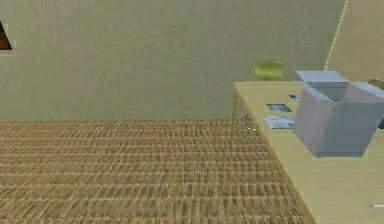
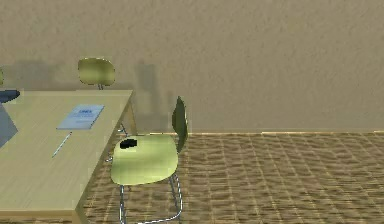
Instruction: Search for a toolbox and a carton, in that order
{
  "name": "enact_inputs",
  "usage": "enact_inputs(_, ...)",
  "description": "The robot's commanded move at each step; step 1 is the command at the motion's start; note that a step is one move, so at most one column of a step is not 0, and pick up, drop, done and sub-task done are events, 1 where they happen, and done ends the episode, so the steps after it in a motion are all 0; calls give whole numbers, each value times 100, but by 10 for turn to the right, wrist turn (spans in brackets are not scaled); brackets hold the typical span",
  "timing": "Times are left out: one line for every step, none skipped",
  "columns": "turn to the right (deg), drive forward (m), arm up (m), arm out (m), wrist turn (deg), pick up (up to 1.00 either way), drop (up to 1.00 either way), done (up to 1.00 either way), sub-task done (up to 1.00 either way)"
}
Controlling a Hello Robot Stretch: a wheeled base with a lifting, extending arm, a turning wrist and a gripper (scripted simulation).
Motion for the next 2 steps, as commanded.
enact_inputs(-90, 0, 0, 0, 0, 0, 0, 0, 0)
enact_inputs(0, 25, 0, 0, 0, 0, 0, 0, 0)
